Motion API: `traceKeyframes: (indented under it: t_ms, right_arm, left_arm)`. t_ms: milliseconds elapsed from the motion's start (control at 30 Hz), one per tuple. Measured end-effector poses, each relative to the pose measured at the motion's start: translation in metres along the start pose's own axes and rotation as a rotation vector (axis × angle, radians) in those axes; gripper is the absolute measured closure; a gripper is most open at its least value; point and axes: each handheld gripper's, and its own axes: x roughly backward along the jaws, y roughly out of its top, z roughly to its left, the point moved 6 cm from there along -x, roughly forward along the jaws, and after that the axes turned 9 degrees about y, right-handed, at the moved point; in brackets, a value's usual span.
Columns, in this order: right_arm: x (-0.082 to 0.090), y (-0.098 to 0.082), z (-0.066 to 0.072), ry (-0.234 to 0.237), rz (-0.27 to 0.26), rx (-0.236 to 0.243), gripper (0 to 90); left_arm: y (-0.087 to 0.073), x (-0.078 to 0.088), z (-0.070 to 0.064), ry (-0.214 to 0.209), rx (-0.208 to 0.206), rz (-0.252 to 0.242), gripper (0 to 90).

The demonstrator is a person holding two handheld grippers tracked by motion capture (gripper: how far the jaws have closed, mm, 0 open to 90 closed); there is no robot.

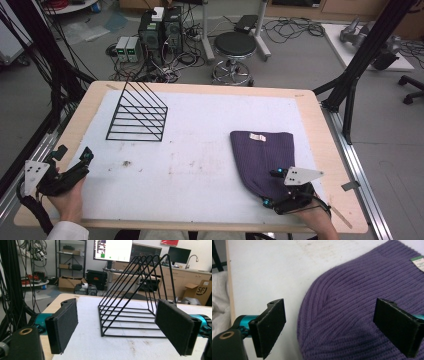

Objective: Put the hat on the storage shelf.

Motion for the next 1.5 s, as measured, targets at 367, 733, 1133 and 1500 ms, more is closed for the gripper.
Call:
traceKeyframes:
  t_ms: [367, 733, 1133, 1500]
  right_arm:
    - [0.002, -0.011, 0.003, 0.02, 0.117, 0.053, 10.2]
    - [0.007, -0.019, -0.002, -0.022, 0.195, 0.1, 16.8]
    - [0.005, -0.02, -0.007, -0.101, 0.187, 0.13, 59.1]
    - [0.005, -0.014, -0.012, -0.181, 0.153, 0.068, 73.4]
  left_arm:
    - [0.001, 0.0, 0.001, 0.004, 0.002, -0.005, 18.9]
    - [0.001, 0.0, 0.002, 0.006, -0.002, -0.005, 19.0]
    - [0.0, -0.001, 0.001, 0.0, -0.006, -0.004, 19.2]
    - [0.0, -0.001, -0.001, -0.005, -0.012, -0.004, 19.4]
